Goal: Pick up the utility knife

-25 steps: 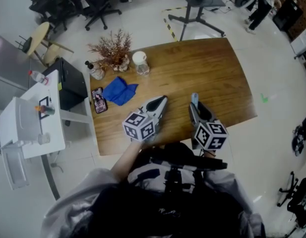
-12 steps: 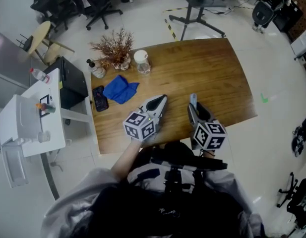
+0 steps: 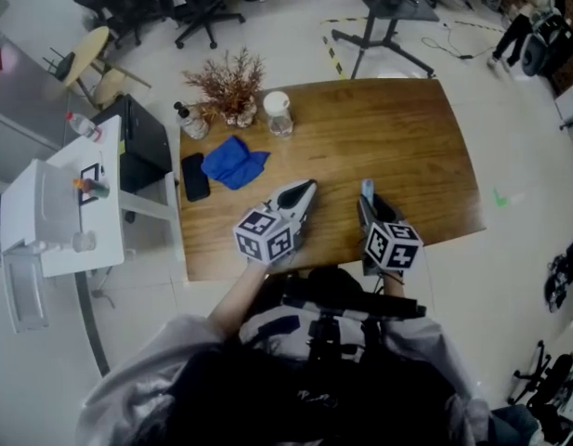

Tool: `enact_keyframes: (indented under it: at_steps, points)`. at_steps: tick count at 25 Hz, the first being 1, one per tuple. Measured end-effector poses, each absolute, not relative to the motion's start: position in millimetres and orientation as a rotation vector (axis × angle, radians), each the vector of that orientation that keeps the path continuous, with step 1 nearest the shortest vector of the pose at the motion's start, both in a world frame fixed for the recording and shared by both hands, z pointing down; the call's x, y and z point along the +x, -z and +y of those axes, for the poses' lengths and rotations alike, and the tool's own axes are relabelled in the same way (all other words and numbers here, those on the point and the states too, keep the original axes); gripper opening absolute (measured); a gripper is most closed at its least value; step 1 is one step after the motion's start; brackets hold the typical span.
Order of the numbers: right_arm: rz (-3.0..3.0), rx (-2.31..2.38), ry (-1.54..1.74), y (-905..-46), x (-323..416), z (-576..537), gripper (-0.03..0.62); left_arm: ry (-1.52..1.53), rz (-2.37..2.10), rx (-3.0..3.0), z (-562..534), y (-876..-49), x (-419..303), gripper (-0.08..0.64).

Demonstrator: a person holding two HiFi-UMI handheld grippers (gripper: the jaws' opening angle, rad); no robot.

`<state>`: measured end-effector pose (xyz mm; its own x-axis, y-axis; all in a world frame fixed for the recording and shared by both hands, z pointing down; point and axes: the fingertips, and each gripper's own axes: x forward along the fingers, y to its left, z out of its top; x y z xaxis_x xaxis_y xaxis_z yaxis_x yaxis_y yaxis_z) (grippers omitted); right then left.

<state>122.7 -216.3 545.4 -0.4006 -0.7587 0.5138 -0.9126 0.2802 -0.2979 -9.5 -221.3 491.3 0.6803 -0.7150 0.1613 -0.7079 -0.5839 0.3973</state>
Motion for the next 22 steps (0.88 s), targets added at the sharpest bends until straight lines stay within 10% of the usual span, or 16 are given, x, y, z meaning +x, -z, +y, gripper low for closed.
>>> enact_keyframes:
  at_steps: [22]
  points:
    - [-1.932,1.362,-0.819,-676,129,-283,0.178,0.01,-1.299,2.347,-224,-503,-64,0.008]
